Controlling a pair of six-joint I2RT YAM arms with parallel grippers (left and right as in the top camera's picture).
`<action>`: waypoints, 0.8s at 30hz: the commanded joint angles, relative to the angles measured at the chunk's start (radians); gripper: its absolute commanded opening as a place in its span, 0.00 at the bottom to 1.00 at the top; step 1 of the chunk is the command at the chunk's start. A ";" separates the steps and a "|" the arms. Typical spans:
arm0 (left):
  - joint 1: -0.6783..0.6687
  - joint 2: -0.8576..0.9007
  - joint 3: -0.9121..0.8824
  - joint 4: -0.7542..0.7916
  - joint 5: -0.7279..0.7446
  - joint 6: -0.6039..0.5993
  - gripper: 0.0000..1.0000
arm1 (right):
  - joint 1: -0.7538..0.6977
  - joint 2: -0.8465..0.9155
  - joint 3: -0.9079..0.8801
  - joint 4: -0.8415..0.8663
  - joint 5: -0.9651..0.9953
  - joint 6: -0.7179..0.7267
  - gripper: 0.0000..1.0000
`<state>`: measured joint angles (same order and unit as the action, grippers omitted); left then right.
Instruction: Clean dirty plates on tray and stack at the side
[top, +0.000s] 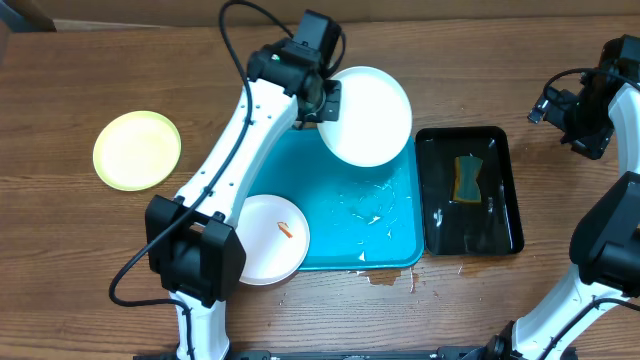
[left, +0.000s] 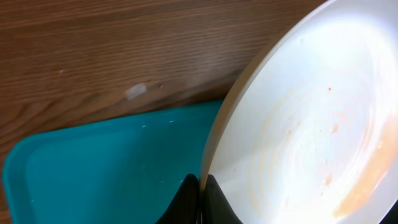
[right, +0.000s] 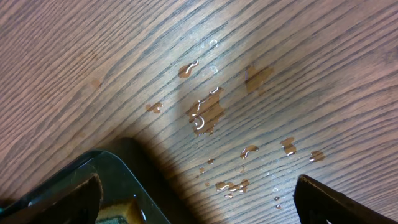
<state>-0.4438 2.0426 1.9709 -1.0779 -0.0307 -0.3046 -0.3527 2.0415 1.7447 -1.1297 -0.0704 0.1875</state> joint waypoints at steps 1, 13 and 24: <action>-0.072 -0.018 0.016 0.049 0.022 -0.008 0.04 | -0.001 -0.010 0.016 0.003 0.006 0.006 1.00; -0.387 -0.018 0.016 0.167 -0.403 0.023 0.04 | -0.001 -0.010 0.016 0.003 0.006 0.006 1.00; -0.714 -0.018 0.016 0.227 -1.028 0.172 0.04 | -0.001 -0.010 0.016 0.003 0.006 0.006 1.00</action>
<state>-1.1034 2.0430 1.9709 -0.8791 -0.7841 -0.2153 -0.3527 2.0415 1.7447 -1.1294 -0.0704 0.1871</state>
